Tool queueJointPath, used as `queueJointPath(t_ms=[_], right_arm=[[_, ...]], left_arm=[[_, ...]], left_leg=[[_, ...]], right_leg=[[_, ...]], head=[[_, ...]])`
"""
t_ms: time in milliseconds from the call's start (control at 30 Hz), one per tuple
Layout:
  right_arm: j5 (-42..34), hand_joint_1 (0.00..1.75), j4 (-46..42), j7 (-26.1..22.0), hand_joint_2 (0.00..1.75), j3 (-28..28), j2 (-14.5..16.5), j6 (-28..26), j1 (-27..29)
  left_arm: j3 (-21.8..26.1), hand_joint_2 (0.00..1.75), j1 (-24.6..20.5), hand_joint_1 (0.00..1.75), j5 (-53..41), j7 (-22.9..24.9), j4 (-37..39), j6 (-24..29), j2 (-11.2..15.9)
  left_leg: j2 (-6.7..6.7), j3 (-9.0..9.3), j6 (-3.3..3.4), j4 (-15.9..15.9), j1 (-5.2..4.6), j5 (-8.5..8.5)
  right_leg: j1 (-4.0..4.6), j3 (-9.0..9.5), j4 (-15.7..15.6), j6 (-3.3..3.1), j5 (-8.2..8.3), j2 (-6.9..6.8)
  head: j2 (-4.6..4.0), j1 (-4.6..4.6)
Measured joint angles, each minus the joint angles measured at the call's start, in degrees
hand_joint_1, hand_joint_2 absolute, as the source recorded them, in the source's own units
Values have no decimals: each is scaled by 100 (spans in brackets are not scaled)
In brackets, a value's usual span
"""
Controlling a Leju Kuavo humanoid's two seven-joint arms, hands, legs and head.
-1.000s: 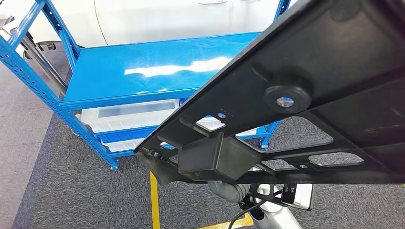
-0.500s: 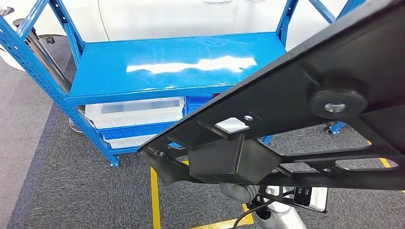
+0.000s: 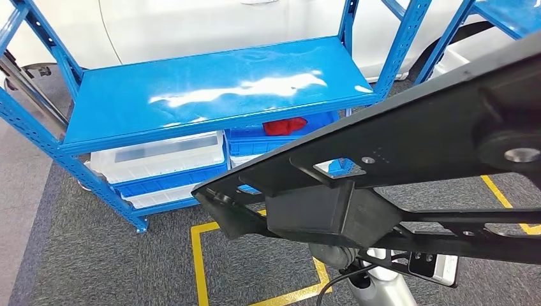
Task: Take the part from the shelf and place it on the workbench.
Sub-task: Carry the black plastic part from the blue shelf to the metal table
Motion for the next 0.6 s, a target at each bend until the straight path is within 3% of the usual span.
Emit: queueJointPath(t_ms=[67, 133, 167, 233, 300, 400, 433, 467, 500, 533, 600], right_arm=[[9, 175, -46, -1, 175, -20, 12, -43, -8], [4, 175, -95, 0, 175, -27, 37, -45, -25], [3, 175, -115, -1, 175, -29, 50, -42, -30], [7, 175, -151, -1, 175, -32, 67, -68, -33], [25, 175, -194, 0, 175, -32, 69, -178, -35], [44, 175, -256, -1, 175, -25, 67, -363, -9], [44, 175, -268, -1, 175, -23, 66, -396, 12], [45, 175, -278, -1, 175, -24, 65, -419, 31], [49, 175, -290, 0, 175, -24, 64, -441, 46], [57, 175, -315, 0, 175, -24, 63, -469, 58], [75, 175, -397, 0, 175, -24, 58, -548, 76]], left_arm=[[11, 175, -5, 0, -60, -1, 0, 34, 69], [12, 175, -8, 0, -105, 44, 0, 3, 139], [12, 175, -15, 0, -119, 72, 0, -15, 167], [14, 175, -36, 0, -121, 120, 0, -57, 201], [21, 175, -49, 0, -112, 155, 0, -93, 229], [28, 175, -27, 0, -155, 215, 0, -111, 262], [28, 175, -19, 0, -173, 233, 0, -111, 272], [27, 175, -14, 0, -185, 244, 0, -111, 281], [27, 175, -13, 0, -198, 253, 0, -111, 288], [27, 175, -17, 0, -213, 257, 0, -111, 291], [27, 175, -26, 0, -241, 261, 0, -116, 294]], left_leg=[[-137, 391, 26, -758, 13, 348], [-292, 655, 51, -1300, 23, 499], [-321, 682, 67, -1369, 17, 487], [-233, 673, 116, -1388, 8, 523], [-128, 672, 186, -1422, 21, 560], [39, 638, 238, -1435, 19, 581], [100, 626, 241, -1433, 16, 583], [163, 621, 241, -1432, 12, 584], [225, 621, 241, -1432, 7, 584], [284, 627, 241, -1433, -3, 584], [389, 645, 229, -1436, -31, 581]], right_leg=[[-7, -19, 51, 25, -12, 107], [-1, -73, 119, 84, -19, 211], [-2, -102, 136, 119, -11, 255], [-13, -140, 148, 190, 7, 319], [-8, -225, 323, 256, -120, 181], [-27, -696, 1342, 346, -661, -108], [-36, -838, 1656, 360, -773, -133], [-40, -886, 1778, 362, -777, -147], [-38, -811, 1661, 352, -673, -164], [-28, -617, 1319, 324, -491, -206], [31, -157, 466, 222, -196, -431]], head=[[0, 0], [0, 1], [0, 1], [0, 2], [0, 2], [0, 2], [0, 2], [0, 2], [0, 2], [0, 2], [0, 2]])
